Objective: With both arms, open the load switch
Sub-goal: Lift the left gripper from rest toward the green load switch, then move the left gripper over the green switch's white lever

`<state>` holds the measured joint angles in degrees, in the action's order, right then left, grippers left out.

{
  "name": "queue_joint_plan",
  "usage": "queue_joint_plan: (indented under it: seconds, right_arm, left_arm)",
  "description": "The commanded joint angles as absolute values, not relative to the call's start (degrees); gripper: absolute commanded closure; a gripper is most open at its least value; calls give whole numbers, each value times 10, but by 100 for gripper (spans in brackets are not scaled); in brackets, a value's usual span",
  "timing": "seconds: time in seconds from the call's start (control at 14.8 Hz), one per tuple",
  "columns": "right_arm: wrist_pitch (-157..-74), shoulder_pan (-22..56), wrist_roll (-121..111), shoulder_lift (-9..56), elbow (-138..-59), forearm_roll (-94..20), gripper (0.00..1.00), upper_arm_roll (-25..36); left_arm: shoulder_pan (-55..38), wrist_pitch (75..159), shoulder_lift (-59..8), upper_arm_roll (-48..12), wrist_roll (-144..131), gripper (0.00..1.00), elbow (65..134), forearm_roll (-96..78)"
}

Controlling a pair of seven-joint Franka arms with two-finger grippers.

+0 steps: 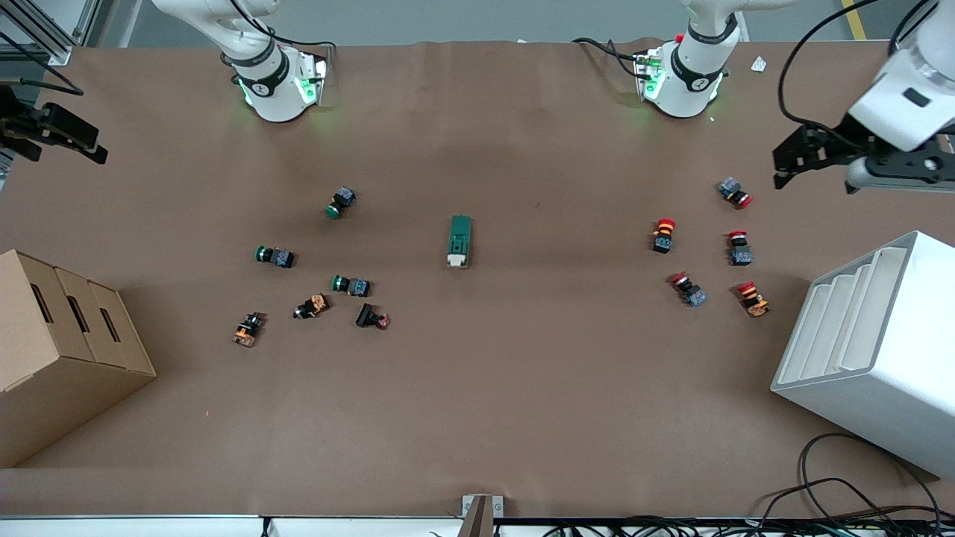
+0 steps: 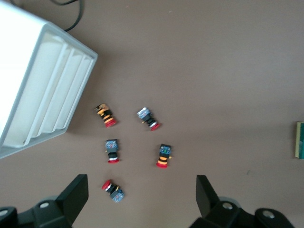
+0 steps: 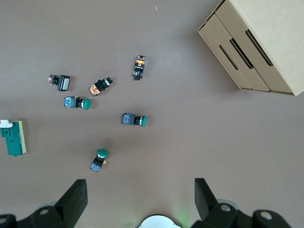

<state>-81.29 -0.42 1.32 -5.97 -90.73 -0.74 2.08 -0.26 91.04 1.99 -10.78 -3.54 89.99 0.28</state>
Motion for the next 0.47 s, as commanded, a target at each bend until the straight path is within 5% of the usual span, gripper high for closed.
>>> queue_joint_plan:
  seconds: [0.0, 0.41]
  right_arm:
    - [-817, 2, 10, -74, -919, -2, 0, 21]
    - [-817, 19, 13, -69, -904, 1, 0, 22]
  left_arm:
    - [-12, 917, -25, -153, -69, 0, 864, 11]
    - [-108, 1007, -96, -244, -312, 0, 884, 91]
